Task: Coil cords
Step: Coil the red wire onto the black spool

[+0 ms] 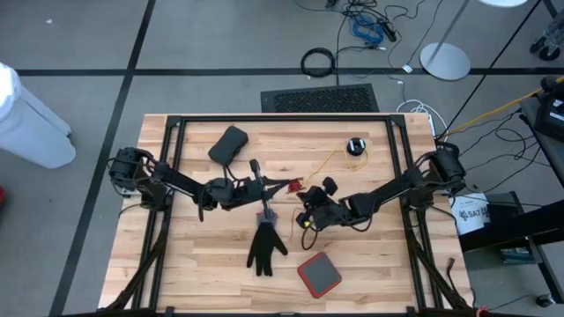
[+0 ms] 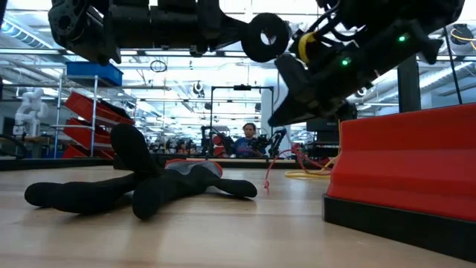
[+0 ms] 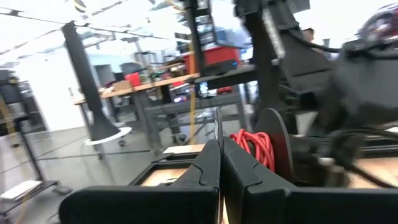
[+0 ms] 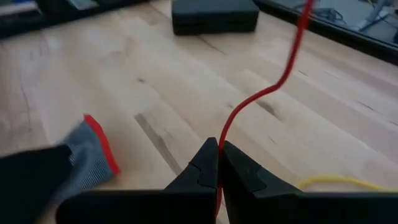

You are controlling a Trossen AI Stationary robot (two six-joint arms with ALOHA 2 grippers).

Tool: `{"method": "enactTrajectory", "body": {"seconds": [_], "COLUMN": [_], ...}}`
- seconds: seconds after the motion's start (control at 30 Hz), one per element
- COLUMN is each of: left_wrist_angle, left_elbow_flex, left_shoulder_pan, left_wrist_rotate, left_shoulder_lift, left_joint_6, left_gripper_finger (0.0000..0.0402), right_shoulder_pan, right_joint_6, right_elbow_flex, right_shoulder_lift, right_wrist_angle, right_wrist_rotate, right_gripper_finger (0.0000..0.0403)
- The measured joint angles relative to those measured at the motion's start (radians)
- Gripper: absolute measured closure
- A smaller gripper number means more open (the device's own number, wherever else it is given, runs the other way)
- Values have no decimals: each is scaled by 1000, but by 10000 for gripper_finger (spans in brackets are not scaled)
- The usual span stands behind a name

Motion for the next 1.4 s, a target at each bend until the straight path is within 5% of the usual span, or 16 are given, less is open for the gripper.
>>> {"method": "enactTrajectory", "body": {"seconds": [0.2,0.57,1.4], "left_wrist_angle": [0,-14,-19], "left_elbow_flex": [0,0,0], "left_shoulder_pan": [22,31,-7], "left_wrist_rotate": [-39,-81,-202], "left_shoulder_lift": [0,25,152], "left_joint_6": [18,44,239], "left_gripper_finger": [401,401,401], "right_shoulder_pan": [-13,-26,-10], "right_joint_6": [-86,-182,-176], "right_elbow_flex": [26,163,168], "right_shoulder_lift": [43,89,83], "right_wrist_angle": [146,112,113], "right_wrist_rotate": [0,34,-4], "right_gripper_finger": [403,403,403]}}
